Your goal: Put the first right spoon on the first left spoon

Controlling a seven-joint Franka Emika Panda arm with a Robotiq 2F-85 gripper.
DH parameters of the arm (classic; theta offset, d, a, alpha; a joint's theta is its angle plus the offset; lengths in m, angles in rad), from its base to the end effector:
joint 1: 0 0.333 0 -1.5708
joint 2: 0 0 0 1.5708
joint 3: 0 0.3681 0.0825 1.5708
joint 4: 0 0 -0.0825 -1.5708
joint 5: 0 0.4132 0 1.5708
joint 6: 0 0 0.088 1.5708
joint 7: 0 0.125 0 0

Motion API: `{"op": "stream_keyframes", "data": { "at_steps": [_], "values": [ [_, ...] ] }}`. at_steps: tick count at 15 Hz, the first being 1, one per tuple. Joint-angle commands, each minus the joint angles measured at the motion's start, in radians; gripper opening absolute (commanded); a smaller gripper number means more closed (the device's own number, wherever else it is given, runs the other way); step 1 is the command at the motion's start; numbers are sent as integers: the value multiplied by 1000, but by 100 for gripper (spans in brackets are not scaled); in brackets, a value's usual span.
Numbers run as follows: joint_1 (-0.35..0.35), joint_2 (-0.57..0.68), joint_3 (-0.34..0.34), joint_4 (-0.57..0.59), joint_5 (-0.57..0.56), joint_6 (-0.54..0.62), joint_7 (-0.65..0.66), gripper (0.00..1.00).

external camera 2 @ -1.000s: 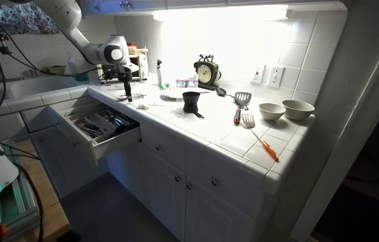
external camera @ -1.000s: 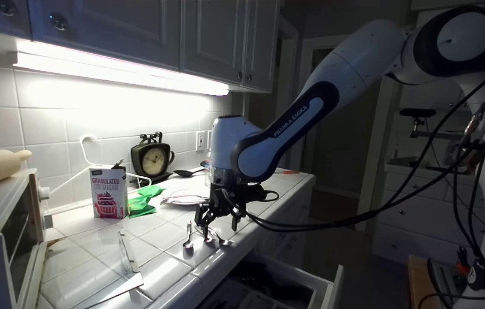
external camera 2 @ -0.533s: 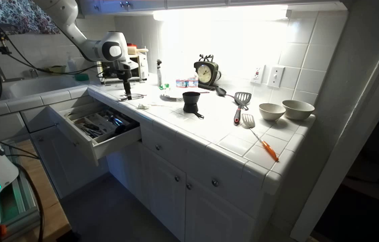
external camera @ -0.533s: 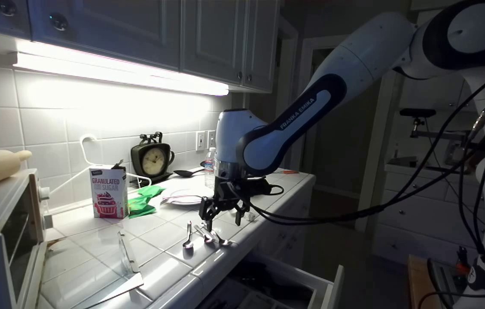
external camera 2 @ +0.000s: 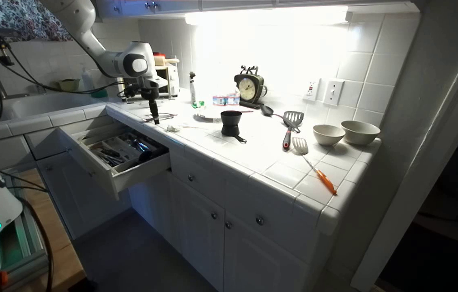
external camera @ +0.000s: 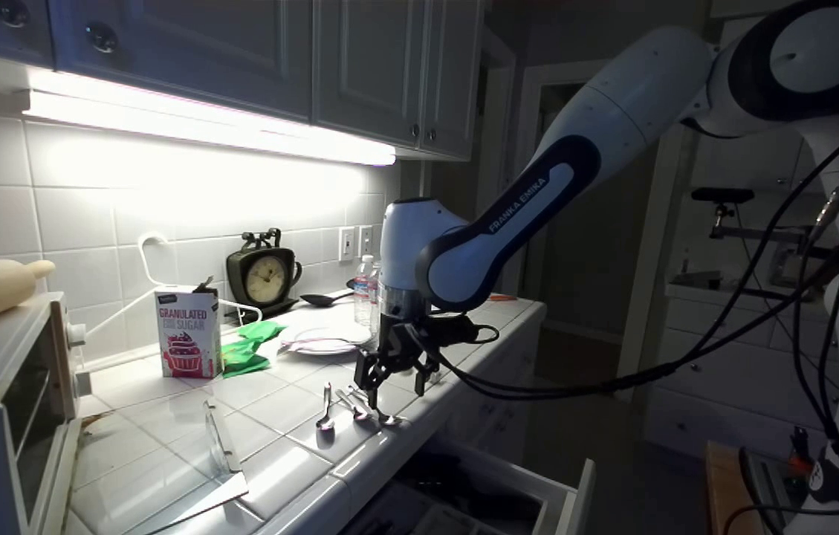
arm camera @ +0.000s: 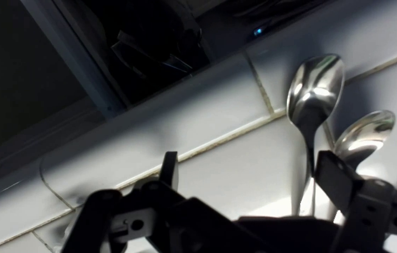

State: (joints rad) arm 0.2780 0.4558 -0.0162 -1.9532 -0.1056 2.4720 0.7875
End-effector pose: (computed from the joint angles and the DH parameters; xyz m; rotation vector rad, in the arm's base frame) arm 0.6468 0.1730 0.2561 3.0288 -0.6822 0.1429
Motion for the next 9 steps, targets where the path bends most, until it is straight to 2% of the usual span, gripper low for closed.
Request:
{"op": "stream_keyframes", "data": {
  "at_steps": [1,9],
  "values": [
    [-20,-5,16,-26,18,56,-58,100],
    [-10,11,20,-19,24,92,-95,99]
  ]
}}
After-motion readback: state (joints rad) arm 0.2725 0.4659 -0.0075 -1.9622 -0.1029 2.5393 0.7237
